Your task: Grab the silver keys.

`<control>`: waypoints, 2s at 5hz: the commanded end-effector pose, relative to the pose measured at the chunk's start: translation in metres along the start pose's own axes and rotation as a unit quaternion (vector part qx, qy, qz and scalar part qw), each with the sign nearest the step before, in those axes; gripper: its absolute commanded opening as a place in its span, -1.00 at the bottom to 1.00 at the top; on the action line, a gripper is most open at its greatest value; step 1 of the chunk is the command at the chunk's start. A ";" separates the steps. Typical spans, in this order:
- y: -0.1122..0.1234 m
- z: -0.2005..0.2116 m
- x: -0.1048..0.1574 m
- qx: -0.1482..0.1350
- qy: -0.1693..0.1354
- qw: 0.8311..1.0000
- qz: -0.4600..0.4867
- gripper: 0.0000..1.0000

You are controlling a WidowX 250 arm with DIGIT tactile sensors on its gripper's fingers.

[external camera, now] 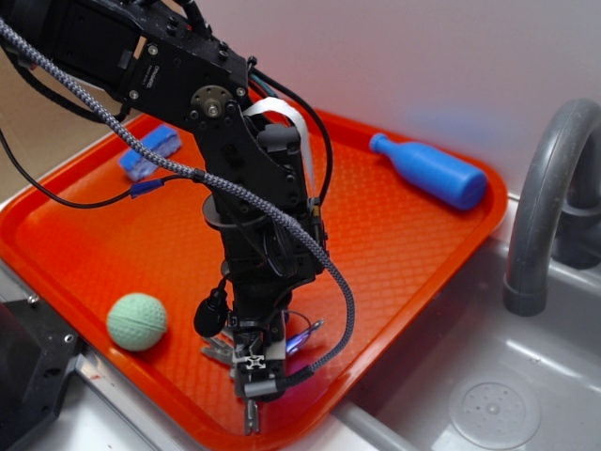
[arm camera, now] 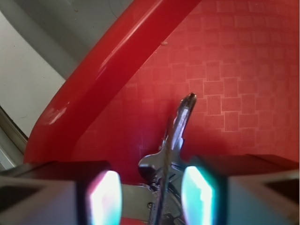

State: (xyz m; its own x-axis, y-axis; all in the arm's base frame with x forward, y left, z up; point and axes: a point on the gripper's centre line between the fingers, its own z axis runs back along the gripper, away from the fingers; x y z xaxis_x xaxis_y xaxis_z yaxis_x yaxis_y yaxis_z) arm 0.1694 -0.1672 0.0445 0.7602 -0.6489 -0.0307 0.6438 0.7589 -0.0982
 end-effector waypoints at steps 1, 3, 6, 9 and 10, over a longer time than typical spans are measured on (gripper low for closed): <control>-0.008 0.013 0.004 -0.003 -0.028 1.000 -0.004 -1.00; -0.021 0.089 -0.006 0.030 -0.098 0.994 0.031 -1.00; 0.006 0.208 -0.058 0.058 -0.114 0.971 0.201 -1.00; 0.040 0.194 -0.055 0.060 -0.073 0.957 0.274 -1.00; 0.039 0.189 -0.053 0.062 -0.073 0.957 0.272 -1.00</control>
